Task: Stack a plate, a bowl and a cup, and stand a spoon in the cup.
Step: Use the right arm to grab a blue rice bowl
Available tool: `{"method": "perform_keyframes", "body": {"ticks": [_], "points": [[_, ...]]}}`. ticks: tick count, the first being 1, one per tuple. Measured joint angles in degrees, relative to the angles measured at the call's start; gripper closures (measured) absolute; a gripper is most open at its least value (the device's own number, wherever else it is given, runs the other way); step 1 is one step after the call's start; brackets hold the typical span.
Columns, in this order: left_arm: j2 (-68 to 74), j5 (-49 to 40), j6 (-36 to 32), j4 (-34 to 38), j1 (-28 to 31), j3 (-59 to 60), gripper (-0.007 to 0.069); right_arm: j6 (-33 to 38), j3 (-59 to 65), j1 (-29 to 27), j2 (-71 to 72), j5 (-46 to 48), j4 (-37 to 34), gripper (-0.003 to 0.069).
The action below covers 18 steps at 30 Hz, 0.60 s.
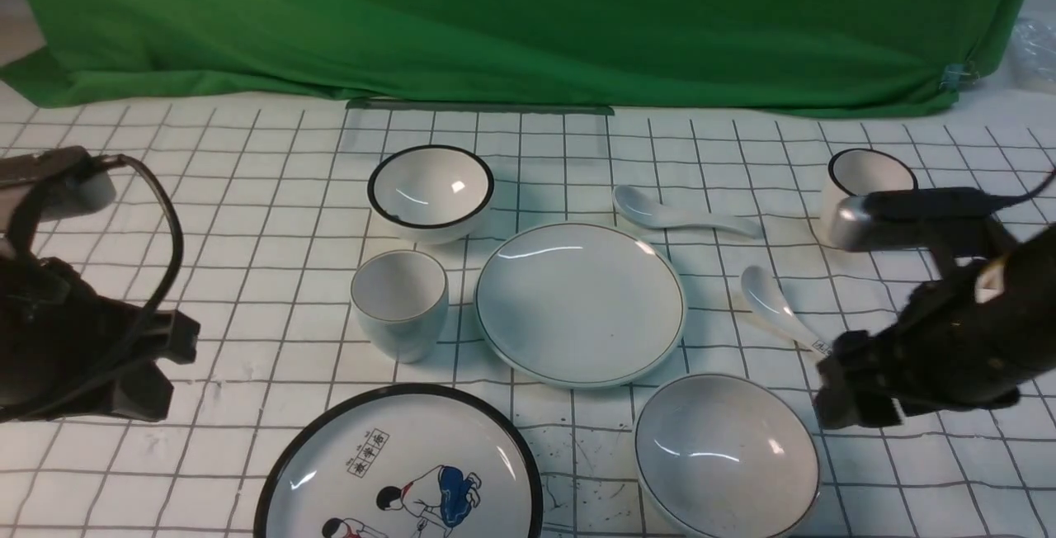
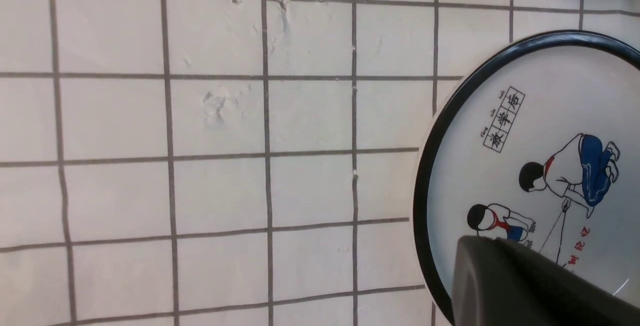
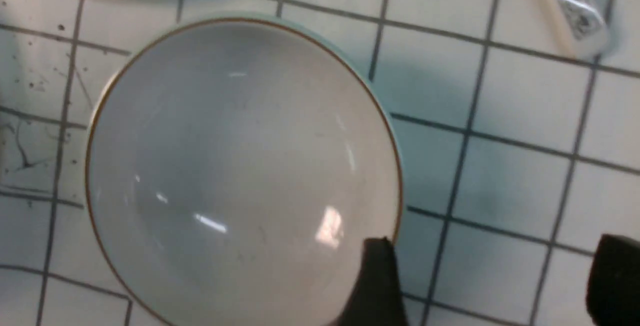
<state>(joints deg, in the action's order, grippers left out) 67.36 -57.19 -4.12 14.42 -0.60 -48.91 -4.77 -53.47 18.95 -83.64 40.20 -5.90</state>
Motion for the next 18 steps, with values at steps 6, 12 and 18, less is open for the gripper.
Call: {"method": "perform_keyframes", "body": {"ticks": [6,12,18], "points": [[0.04,0.0,-0.06,-0.89,0.0,-0.02,0.0622,0.11,-3.64,1.45,-13.18,-2.12,-0.73,0.013],[0.04,1.09,-0.06,-1.15,0.0,-0.09,0.0622,4.77,-3.97,1.91,-16.46,-2.07,-4.17,0.0498],[0.04,1.5,-0.12,-1.28,0.0,-0.25,0.0622,5.74,-8.39,1.8,-14.34,1.28,-5.16,0.0578]]}}
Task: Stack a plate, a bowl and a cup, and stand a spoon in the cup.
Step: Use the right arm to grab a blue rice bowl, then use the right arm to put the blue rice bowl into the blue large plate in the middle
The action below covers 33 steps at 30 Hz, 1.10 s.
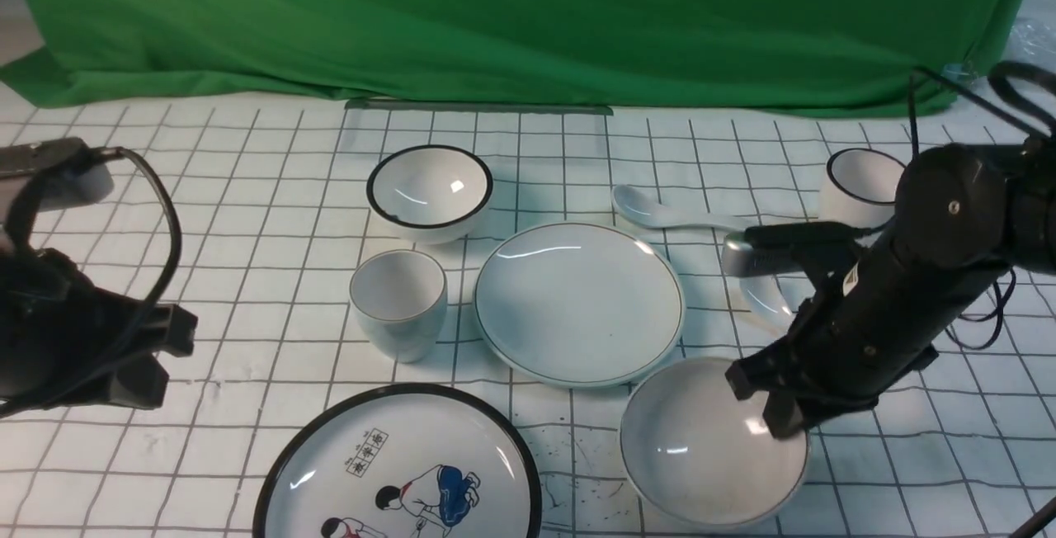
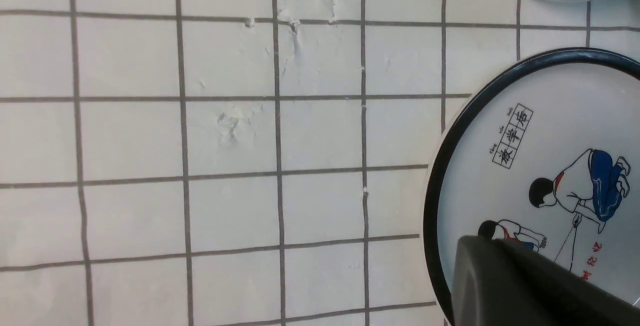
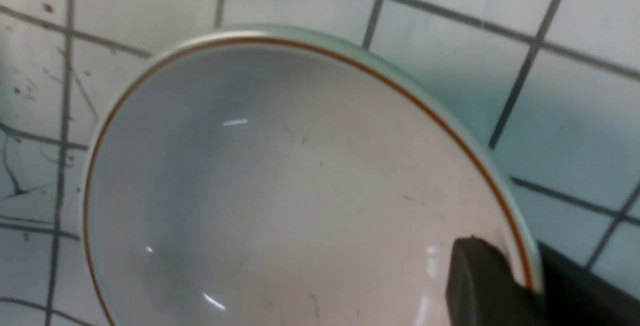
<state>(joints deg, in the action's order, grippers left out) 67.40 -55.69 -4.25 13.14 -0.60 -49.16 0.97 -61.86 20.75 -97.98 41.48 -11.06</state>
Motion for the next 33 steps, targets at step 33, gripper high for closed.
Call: {"method": "perform_keyframes", "body": {"ticks": [33], "points": [[0.0,4.78,-6.01,7.1,-0.15,0.0,0.0622,1.03,-42.98,1.22,-27.66,11.51,-6.44,0.0322]]}}
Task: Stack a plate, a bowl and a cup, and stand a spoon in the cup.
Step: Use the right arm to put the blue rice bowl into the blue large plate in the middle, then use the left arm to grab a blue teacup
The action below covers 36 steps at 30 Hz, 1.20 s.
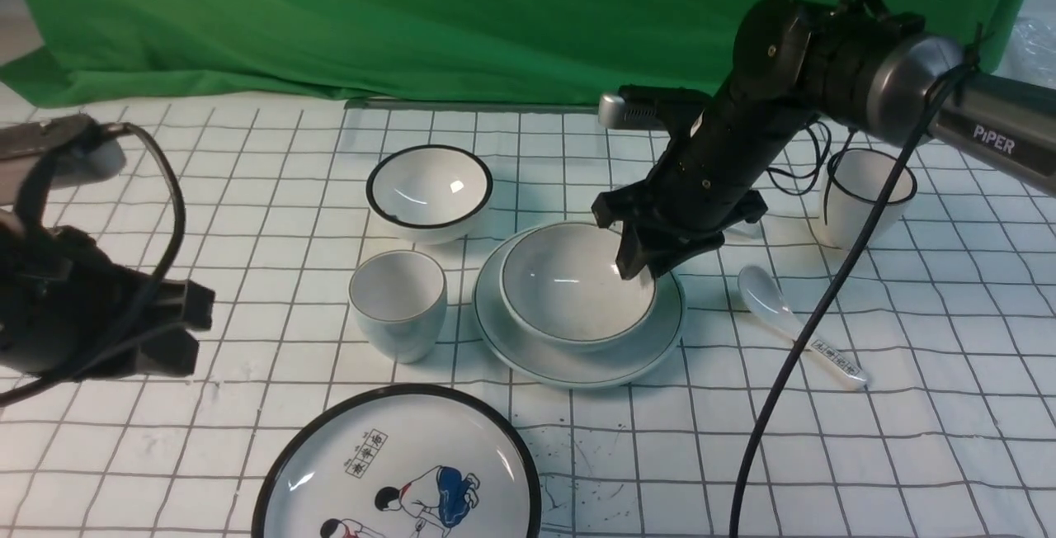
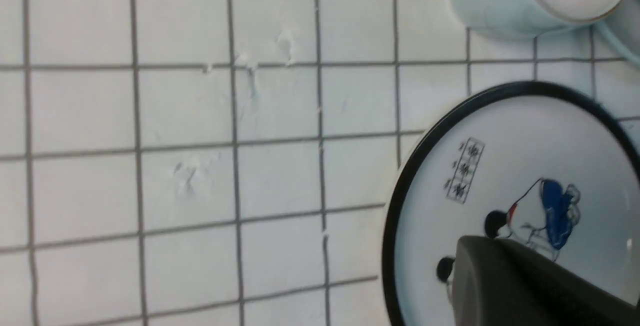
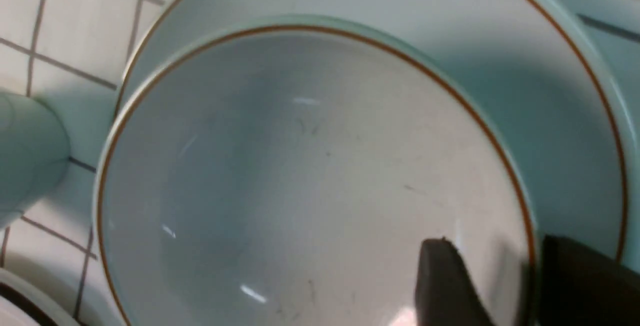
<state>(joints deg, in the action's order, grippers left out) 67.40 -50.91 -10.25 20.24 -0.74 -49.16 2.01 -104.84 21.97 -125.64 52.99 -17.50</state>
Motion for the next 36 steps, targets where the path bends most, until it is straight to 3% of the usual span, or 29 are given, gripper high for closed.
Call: {"method": "perform_keyframes", "body": {"ticks": [1,2,6,8,11,13,16,21,25,29,32,34,36], "points": [[0.33,2.19,-0.85,1.01,-1.07,-0.35,0.0624,0.34,-1.2,0.0,0.0,2.29,0.11,0.0239],[0.76,2.67,-0.85,0.95,-2.27,-0.81,0.0625,0.49,-2.32,0.0,0.0,4.43,0.53,0.0214],[4.68,3.63,1.37,-1.98,-7.52,-4.62,0.0627,1.43,-6.98,0.01,0.66,12.29,3.05,0.022],[9.61,3.39,5.2,-5.91,-11.61,-9.53,0.0628,3.45,-8.8,0.01,3.25,13.59,5.01,0.032],[17.44,0.25,8.8,-9.02,-15.06,-17.78,0.0628,4.22,-8.94,0.01,10.67,13.69,7.36,0.0533],[20.93,-0.08,9.39,-9.48,-15.87,-21.4,0.0623,4.35,-8.13,0.01,14.71,13.76,8.48,0.0594],[25.5,-0.55,10.25,-10.48,-16.31,-25.81,0.0594,4.9,-6.25,0.01,20.95,13.78,9.97,0.0613],[32.99,0.28,14.03,-15.14,-16.37,-30.2,0.0425,5.15,0.4,-0.04,29.81,13.82,12.4,0.0576],[37.8,3.59,14.68,-16.18,-16.37,-30.5,0.0232,5.15,4.88,-0.04,33.66,13.82,14.61,0.0548],[41.14,4.35,13.8,-14.86,-16.37,-30.5,0.0169,5.15,5.99,-0.04,34.69,13.82,16.12,0.0536],[43.15,4.29,13.44,-14.64,-16.37,-30.5,0.0202,5.15,6.24,-0.04,34.69,13.82,16.27,0.0529],[43.61,4.03,13.76,-14.49,-16.37,-30.5,0.0281,5.15,6.24,-0.04,34.69,13.82,16.32,0.0524],[43.61,3.04,13.93,-14.65,-16.37,-30.86,0.0409,5.15,6.24,-0.04,34.69,13.82,16.37,0.0517]]}}
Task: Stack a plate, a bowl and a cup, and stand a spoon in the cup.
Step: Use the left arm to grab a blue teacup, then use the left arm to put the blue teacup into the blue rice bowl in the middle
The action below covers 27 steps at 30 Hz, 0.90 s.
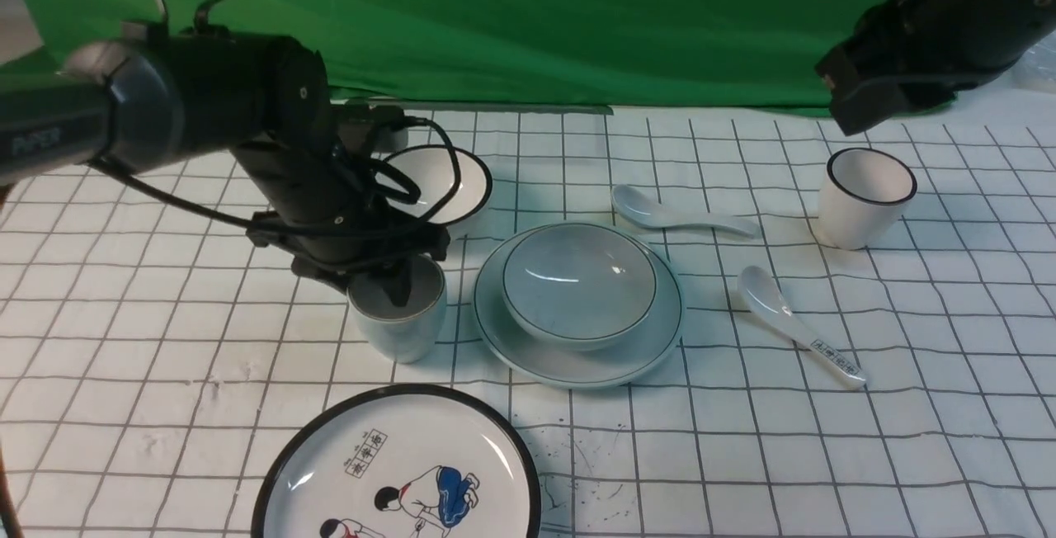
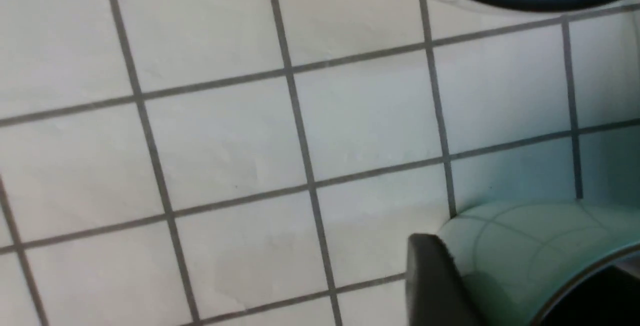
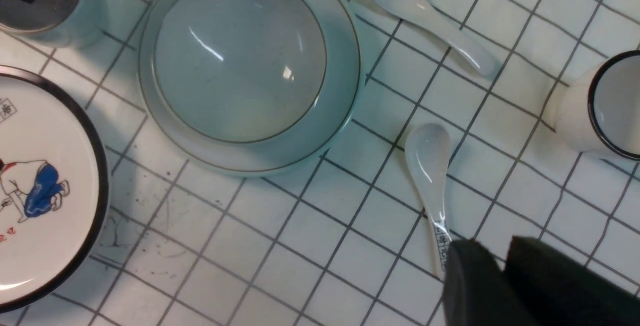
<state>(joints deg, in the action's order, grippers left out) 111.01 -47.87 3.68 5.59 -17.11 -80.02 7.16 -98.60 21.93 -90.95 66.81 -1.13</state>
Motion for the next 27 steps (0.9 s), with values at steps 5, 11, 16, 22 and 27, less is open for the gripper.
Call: {"method": "perform_keyframes", "body": {"ticks": [5,11,16,22,27], "points": [[-2.08,-3.68,0.64,1.5,0.0,-2.74,0.058,0.0,0.0,0.0,0.0,0.0,0.0,0.0514],[-5.27,-3.38,0.64,7.11,-1.8,-7.8,0.058,0.0,0.0,0.0,0.0,-0.05,0.02,0.0501],[-3.17,-1.37,0.87,7.11,-6.57,-12.7,0.058,0.0,0.0,0.0,0.0,-0.55,0.02,0.0494],[7.5,-4.93,2.33,5.77,-11.05,-23.16,0.058,-0.05,0.0,0.0,0.0,-2.51,0.02,0.0475],[12.59,-8.35,2.96,3.6,-11.25,-25.9,0.058,-0.05,0.0,0.0,0.0,-2.99,0.02,0.0459]]}}
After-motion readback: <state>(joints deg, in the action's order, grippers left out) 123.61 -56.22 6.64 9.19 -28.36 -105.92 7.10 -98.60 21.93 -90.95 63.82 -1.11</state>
